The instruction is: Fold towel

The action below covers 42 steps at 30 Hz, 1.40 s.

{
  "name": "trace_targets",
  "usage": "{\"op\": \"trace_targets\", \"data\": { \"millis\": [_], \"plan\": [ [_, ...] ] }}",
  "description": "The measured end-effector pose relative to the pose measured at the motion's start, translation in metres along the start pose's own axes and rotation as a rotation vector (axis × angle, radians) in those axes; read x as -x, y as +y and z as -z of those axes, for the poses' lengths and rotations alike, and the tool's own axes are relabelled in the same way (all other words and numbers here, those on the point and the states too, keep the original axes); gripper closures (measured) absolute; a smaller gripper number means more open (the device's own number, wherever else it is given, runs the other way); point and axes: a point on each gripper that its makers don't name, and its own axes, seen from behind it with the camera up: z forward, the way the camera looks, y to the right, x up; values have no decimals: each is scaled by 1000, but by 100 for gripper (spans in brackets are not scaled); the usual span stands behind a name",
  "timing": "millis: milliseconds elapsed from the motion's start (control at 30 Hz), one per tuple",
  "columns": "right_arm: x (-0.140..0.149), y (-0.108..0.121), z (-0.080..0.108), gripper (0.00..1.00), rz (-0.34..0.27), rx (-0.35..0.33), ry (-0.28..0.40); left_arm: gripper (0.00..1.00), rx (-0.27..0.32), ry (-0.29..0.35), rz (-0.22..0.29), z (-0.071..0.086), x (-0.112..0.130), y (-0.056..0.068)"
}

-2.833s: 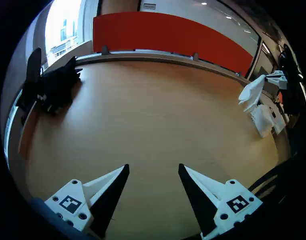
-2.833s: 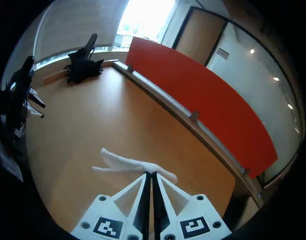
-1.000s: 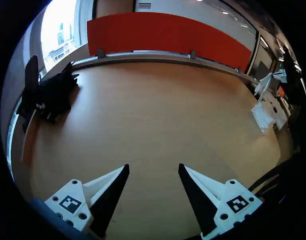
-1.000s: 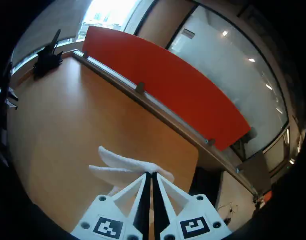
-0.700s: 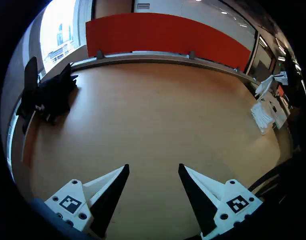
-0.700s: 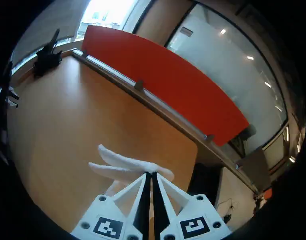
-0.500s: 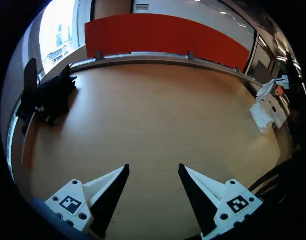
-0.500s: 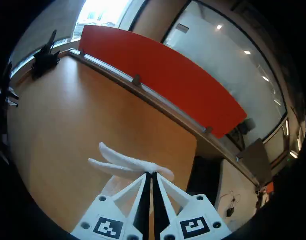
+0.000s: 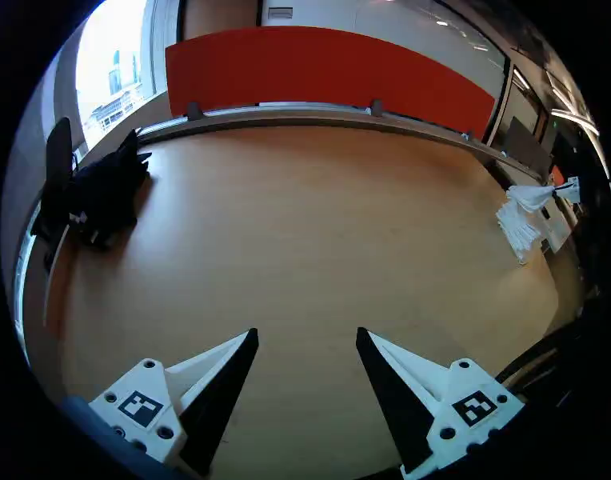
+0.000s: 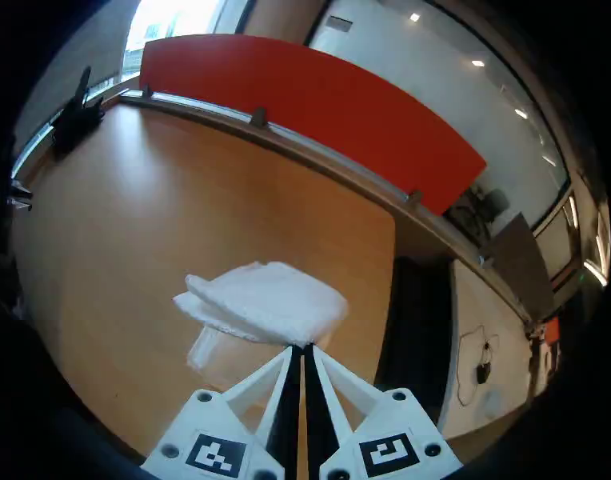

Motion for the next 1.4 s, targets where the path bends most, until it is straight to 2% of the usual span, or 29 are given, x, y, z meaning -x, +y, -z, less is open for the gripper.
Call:
{"op": "trace_targets", "data": {
  "millis": [367, 600, 1400],
  "plan": [
    [41, 6, -7, 96, -48, 10, -71, 9, -1, -3, -3, 3, 4, 2],
    [56, 9, -12, 96, -49, 22, -111, 9, -4, -5, -2, 4, 7, 2],
    [82, 8, -23, 96, -65, 30, -187, 9, -15, -8, -3, 7, 11, -3]
  ]
}}
